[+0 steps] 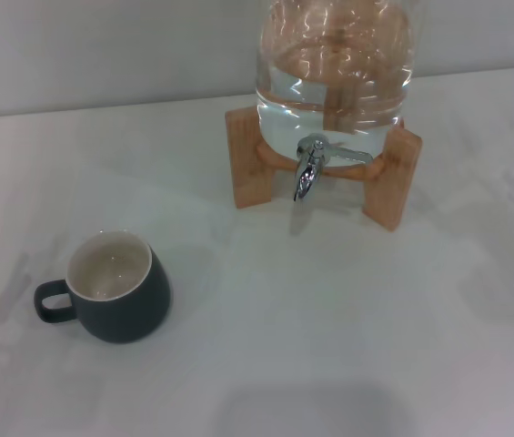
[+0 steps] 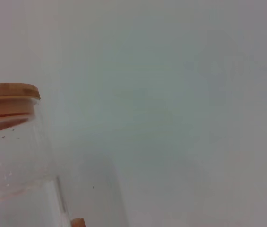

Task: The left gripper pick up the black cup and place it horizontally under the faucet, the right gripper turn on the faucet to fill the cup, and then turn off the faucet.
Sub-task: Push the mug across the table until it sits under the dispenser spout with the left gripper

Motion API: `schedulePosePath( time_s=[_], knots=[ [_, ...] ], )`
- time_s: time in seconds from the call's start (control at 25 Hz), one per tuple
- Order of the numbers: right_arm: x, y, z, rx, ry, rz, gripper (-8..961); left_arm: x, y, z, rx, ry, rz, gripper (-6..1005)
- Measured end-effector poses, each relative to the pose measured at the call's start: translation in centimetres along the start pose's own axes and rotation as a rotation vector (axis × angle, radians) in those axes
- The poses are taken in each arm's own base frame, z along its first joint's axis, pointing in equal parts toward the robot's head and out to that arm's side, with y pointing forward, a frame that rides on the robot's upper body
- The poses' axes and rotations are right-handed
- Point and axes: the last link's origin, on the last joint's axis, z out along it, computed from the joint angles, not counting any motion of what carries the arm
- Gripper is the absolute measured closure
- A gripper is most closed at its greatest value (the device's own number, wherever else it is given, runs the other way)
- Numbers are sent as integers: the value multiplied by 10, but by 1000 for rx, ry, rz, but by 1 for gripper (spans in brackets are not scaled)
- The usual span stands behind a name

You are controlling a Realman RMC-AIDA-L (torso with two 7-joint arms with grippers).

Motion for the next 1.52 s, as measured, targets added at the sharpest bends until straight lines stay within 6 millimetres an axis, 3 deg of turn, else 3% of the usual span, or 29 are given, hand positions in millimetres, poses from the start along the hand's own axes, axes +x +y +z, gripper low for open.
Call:
schedulePosePath(
  time_s=[0.88,1.2,1.52],
  knots=[
    [1,0,0,0,-1,4,110,-2,2,0,-6,-8,5,112],
    [-1,-1,0,7,-12,8,110,-12,22,-3,-96,-49,47,115],
    [-1,-1,0,9,-12,9,110,-15,26,-7,-100,-49,67,117]
  ],
)
